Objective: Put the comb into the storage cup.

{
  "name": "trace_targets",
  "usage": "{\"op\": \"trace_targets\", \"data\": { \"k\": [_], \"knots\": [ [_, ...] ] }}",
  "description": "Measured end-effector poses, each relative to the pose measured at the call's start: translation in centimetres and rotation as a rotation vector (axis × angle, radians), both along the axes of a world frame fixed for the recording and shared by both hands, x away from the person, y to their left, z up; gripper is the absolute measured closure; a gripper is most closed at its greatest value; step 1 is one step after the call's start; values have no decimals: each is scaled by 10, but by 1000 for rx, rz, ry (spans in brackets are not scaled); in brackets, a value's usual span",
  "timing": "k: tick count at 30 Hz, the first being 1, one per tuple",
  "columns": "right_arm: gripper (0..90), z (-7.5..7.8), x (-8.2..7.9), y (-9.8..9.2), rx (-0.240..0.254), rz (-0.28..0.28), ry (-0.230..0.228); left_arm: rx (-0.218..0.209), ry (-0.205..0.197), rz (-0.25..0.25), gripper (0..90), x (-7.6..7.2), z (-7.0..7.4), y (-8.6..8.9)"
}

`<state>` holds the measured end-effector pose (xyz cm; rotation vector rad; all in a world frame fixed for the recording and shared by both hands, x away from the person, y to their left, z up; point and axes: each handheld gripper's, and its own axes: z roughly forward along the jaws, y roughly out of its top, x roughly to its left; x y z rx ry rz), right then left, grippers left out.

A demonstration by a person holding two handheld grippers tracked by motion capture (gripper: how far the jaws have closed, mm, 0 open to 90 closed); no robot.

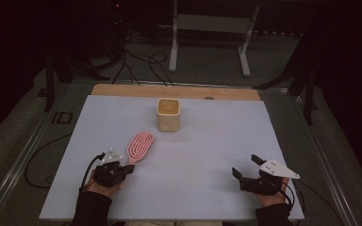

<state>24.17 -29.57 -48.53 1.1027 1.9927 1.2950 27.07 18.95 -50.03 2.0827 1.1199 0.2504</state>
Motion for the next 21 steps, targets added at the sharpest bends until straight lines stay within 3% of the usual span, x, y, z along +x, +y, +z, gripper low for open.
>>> {"op": "trace_targets", "data": {
  "k": [10, 21],
  "knots": [
    [96, 0, 0, 1, -4, 1, 0, -9, -3, 67, 897, 1, 2, 18],
    [96, 0, 0, 1, -4, 2, 1, -11, -8, 52, 891, 1, 3, 16]
  ]
}}
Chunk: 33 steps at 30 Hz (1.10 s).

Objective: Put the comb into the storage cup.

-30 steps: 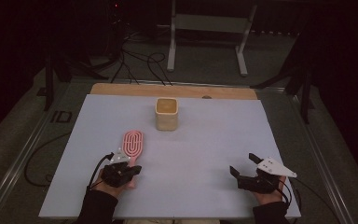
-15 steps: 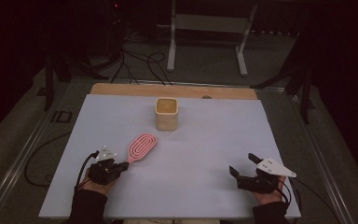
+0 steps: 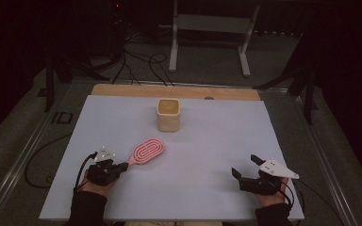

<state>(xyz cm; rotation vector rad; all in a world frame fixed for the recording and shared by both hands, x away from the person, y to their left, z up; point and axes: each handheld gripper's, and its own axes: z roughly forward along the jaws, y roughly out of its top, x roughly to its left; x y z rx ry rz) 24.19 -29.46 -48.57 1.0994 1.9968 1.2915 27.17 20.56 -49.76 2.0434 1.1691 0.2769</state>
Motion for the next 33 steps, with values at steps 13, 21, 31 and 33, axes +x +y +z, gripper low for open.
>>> {"op": "trace_targets", "data": {
  "k": [13, 21, 31, 33],
  "knots": [
    [96, 0, 0, 1, -1, 6, 0, -104, -255, -22, 645, -15, 26, 12],
    [96, 0, 0, 2, 2, 11, -4, -205, -337, 65, 387, -23, 39, 41],
    [95, 1, -1, 3, 11, 22, -14, -178, -406, 149, 142, -34, 44, 68],
    [95, 1, -1, 3, 15, 24, -18, -183, -409, 149, 85, -36, 43, 72]
  ]
}}
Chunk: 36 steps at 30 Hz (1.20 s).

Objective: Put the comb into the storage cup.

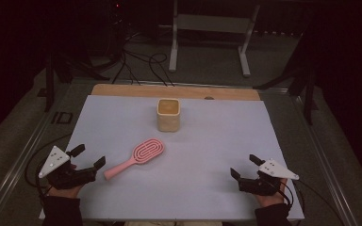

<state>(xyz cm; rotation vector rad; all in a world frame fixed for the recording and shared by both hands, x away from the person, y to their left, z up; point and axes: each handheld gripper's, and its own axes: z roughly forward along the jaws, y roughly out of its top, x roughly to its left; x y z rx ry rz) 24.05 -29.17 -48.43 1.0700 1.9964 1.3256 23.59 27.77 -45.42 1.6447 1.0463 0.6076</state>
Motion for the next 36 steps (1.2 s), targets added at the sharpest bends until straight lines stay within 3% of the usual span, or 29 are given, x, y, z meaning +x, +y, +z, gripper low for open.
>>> {"op": "trace_targets", "data": {
  "k": [4, 10, 17, 24, 36],
  "knots": [
    [95, 0, 0, 1, 0, 5, -3, 9, 2, 16, 10, -3, -2, 4],
    [95, 1, -1, 0, 7, 4, -10, 33, -16, 30, 2, -9, -7, 8],
    [95, 2, -1, 1, 5, 8, -14, 56, -7, 38, 2, -10, -12, 10],
    [95, 3, -1, 0, 31, 10, -19, 96, -6, 5, 1, -8, -17, 2],
    [95, 3, -1, 2, 29, 14, -20, 109, 18, -22, 2, -3, -24, -6]
  ]
}}
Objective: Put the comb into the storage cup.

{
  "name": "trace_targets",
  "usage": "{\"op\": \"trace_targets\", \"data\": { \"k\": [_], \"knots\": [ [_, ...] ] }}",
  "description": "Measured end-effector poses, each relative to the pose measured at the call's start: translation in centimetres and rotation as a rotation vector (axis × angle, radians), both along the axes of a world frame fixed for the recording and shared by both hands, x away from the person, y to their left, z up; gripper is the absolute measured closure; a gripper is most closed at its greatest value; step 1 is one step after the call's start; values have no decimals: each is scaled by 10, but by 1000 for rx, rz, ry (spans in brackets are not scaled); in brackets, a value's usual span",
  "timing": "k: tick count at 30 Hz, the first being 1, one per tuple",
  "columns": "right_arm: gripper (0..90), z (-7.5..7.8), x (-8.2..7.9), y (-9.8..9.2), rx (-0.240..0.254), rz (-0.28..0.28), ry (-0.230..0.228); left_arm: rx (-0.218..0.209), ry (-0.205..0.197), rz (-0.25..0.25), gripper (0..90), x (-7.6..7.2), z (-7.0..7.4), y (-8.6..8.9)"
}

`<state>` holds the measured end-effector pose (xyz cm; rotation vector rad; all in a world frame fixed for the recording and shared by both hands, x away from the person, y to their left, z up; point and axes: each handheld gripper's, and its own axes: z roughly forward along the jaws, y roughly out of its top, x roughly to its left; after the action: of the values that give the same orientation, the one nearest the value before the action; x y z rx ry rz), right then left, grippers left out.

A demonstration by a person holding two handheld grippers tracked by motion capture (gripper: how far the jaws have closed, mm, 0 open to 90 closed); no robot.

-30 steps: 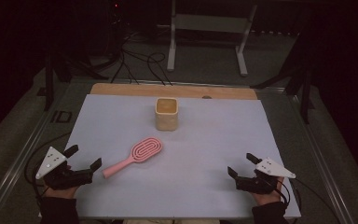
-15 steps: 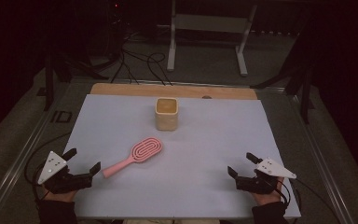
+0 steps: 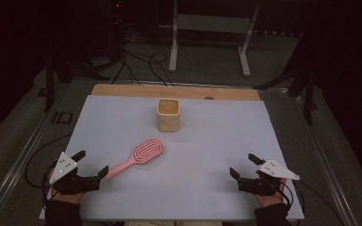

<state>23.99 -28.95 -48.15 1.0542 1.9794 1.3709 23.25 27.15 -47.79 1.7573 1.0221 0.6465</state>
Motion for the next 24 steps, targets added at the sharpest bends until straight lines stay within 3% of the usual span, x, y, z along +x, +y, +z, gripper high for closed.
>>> {"op": "trace_targets", "data": {
  "k": [5, 12, 24],
  "knots": [
    [95, 0, 0, 0, -1, 0, -1, 8, 7, -9, 2, 1, -1, -3],
    [95, -1, 0, 0, -4, 1, 0, 65, 42, -17, 2, 4, -1, -10],
    [95, -2, 0, 0, 0, -3, 4, 93, 62, -19, 2, 5, 5, -14]
  ]
}}
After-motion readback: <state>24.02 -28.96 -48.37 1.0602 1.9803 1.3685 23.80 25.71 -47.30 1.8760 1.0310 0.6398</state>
